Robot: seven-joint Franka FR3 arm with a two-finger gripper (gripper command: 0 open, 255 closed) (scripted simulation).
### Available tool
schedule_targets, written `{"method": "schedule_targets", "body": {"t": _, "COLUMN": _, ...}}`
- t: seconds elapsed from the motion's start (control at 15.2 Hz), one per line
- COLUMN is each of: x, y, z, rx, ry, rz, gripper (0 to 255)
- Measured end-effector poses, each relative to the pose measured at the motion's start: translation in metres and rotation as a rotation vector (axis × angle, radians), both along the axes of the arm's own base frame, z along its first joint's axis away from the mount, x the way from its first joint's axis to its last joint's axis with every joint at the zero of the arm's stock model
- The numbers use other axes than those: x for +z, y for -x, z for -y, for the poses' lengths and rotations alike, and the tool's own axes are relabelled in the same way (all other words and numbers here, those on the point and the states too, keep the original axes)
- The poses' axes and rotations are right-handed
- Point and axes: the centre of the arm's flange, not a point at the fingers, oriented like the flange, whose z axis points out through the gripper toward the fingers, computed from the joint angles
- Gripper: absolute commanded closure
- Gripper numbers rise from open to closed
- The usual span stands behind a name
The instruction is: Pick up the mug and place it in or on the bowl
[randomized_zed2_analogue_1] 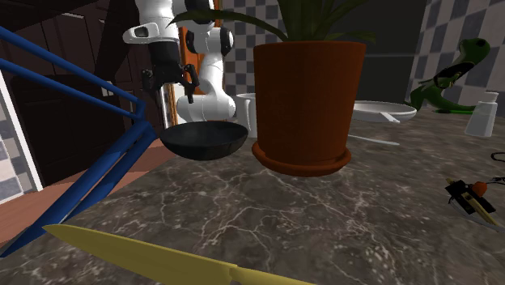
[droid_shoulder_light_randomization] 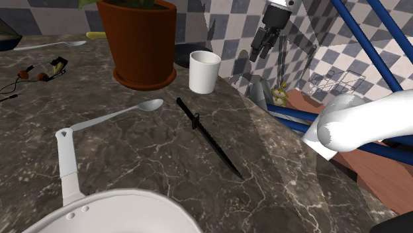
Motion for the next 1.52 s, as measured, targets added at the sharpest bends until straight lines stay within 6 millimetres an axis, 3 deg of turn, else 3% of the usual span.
{"method": "schedule_targets", "body": {"t": 0.13, "x": 0.002, "y": -0.001, "z": -0.004, "rx": -0.002, "ry": 0.002, "rz": -0.001, "gripper": 0}}
{"method": "schedule_targets", "body": {"t": 1.12, "x": 0.043, "y": -0.055, "z": -0.184, "rx": -0.053, "ry": 0.056, "rz": -0.020, "gripper": 0}}
{"method": "schedule_targets", "body": {"t": 1.52, "x": 0.018, "y": -0.060, "z": -0.197, "rx": -0.055, "ry": 0.057, "rz": -0.021, "gripper": 0}}
